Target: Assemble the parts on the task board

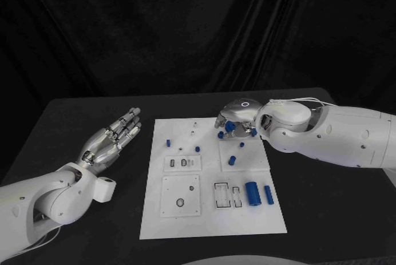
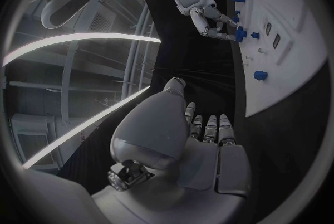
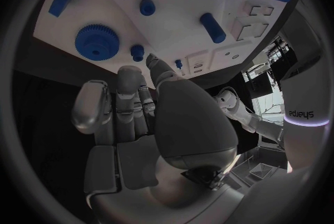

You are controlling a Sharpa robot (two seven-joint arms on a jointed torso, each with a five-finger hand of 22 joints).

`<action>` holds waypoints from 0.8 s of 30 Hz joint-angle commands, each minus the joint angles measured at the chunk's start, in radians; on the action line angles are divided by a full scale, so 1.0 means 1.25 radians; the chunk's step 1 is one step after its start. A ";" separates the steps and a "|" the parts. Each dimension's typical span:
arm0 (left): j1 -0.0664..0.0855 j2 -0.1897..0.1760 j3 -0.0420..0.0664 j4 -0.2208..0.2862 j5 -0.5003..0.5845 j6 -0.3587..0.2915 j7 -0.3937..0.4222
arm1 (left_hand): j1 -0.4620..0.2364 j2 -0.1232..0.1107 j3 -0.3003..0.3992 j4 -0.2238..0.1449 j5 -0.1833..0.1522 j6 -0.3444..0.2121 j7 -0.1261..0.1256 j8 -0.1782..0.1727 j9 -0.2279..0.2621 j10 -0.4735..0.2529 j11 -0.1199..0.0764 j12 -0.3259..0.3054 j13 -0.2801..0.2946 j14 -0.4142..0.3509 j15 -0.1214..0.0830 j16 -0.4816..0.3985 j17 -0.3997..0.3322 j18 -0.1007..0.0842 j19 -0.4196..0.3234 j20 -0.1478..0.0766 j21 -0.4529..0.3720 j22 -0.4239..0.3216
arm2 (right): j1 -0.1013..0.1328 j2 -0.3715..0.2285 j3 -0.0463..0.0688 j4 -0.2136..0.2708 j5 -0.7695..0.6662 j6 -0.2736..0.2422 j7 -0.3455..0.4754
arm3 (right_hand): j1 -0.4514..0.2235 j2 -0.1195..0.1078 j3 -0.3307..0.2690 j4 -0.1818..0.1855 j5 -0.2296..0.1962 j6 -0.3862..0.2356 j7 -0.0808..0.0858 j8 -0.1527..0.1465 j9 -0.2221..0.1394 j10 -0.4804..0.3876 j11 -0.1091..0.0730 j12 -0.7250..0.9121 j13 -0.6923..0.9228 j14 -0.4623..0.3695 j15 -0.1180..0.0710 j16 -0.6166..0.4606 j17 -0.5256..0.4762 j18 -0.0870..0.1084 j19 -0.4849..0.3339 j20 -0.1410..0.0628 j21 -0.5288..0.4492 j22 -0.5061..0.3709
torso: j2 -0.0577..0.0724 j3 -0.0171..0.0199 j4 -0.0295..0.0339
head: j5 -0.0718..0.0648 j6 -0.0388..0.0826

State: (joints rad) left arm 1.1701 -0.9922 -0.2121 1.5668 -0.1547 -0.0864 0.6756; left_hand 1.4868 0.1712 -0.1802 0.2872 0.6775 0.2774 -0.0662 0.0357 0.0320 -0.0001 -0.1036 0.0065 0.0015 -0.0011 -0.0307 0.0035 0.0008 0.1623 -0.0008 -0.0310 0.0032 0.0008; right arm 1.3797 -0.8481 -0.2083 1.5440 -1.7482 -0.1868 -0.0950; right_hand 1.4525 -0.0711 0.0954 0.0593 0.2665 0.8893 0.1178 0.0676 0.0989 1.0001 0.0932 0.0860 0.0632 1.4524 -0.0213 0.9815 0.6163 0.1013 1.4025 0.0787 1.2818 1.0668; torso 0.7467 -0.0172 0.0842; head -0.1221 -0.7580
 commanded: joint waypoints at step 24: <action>0.001 0.006 0.001 -0.006 -0.067 -0.012 0.146 | -0.003 0.003 -0.007 0.002 -0.005 0.000 -0.009 -0.002 0.000 0.000 -0.011 -0.005 -0.001 0.001 -0.081 -0.003 -0.001 -0.036 0.001 -0.043 -0.003 -0.001 | -0.025 0.028 0.001 -0.056 -0.009 -0.049 0.028 | -0.001 0.007 0.019 0.003 0.008 0.025 0.002 0.010 -0.002 0.002 0.000 0.000 0.002 -0.002 0.008 0.017 0.014 -0.003 -0.002 0.008 0.011 0.015 | -0.008 -0.0030 -0.0026 | 0.003 -0.011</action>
State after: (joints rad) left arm 1.1701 -0.9867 -0.2123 1.5593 -0.2284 -0.1093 0.6757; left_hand 1.4829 0.1673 -0.1884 0.2953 0.6693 0.2821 -0.0786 0.0357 0.0329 0.0022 -0.1196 0.0065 0.0017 -0.0013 -0.0303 0.0035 0.0013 0.1306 -0.0008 -0.0308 0.0032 0.0011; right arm 1.3513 -0.8147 -0.2081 1.4781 -1.7501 -0.2187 -0.0718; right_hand 1.4525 -0.0710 0.1147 0.0621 0.2781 0.9129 0.1197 0.0734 0.0978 0.9968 0.0967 0.0861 0.0649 1.4489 -0.0178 0.9997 0.6324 0.1015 1.3989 0.0823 1.2902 1.0851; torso 0.7385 -0.0206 0.0817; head -0.1183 -0.7709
